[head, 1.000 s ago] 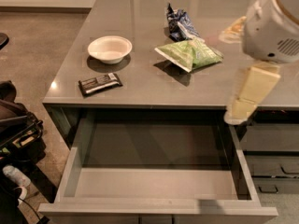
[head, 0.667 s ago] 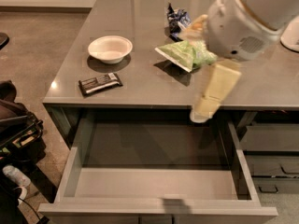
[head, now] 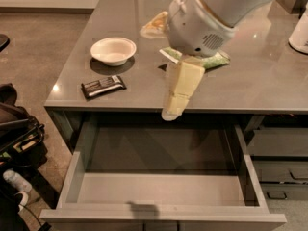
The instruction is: Place rxbar chocolate into top drawer
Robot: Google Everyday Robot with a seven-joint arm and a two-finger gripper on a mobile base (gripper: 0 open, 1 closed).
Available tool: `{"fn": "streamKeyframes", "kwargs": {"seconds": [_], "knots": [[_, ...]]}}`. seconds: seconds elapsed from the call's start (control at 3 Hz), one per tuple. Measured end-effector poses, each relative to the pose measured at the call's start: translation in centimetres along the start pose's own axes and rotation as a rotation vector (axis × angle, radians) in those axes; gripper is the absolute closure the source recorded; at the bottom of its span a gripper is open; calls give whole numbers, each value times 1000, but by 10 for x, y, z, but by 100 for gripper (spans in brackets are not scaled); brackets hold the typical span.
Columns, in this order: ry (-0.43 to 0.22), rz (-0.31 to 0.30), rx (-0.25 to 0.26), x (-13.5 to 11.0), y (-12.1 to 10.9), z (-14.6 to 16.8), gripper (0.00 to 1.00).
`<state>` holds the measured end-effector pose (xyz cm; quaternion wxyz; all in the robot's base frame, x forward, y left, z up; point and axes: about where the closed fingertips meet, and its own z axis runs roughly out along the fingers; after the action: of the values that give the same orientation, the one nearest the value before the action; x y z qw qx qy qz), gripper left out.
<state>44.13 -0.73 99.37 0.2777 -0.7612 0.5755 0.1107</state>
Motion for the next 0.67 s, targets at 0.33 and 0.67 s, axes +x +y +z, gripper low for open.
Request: {"fn": "streamKeyframes", "kwargs": {"seconds": [0.33,0.67], "knots": [[11,31,30,4,1,4,0],[-6,-3,46,10,-28,16,0]]}}
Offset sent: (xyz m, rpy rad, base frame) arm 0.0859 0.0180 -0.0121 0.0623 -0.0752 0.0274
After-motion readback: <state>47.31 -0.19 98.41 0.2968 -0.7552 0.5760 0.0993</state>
